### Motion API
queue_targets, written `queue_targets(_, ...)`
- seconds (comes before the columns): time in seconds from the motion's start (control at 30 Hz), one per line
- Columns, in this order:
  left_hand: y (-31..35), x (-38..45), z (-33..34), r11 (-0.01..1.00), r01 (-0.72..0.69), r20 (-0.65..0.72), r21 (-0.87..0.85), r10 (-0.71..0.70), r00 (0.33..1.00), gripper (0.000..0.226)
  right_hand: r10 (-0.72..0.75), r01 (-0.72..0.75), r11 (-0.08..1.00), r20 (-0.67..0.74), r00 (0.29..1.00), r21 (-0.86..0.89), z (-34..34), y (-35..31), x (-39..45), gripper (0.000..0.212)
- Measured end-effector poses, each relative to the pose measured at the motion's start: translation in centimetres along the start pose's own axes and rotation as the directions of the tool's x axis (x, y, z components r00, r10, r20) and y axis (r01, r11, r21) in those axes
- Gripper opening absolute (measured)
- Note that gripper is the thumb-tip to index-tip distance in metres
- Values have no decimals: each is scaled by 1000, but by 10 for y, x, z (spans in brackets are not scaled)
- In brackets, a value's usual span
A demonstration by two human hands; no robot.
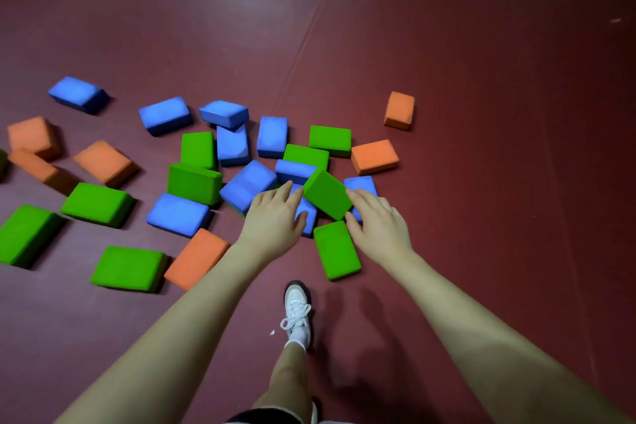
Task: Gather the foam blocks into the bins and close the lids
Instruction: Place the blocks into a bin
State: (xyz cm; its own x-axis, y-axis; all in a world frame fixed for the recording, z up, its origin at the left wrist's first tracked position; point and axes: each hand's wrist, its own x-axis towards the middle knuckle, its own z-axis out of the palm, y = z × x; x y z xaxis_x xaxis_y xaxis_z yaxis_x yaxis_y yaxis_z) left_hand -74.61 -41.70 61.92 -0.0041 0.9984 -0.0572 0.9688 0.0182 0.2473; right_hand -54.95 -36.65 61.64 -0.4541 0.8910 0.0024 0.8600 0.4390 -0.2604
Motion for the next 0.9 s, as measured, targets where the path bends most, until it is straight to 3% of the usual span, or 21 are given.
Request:
queue_targets(0.47, -53, 227, 53, 997, 39, 142, -62, -30, 989, 47, -13, 22, 998, 170, 985, -54, 47, 90, 220, 49)
queue_targets(0.7, -66, 310, 139, 992, 110, 193, -59, -97, 976, 47, -8, 41, 995, 352, 936, -88, 120, 157, 303, 51)
queue_targets(0.9, -60, 371, 238, 974, 211, 242, -79, -187, 952, 49, -51, 75, 996, 430, 902, -38, 200, 228, 349, 49)
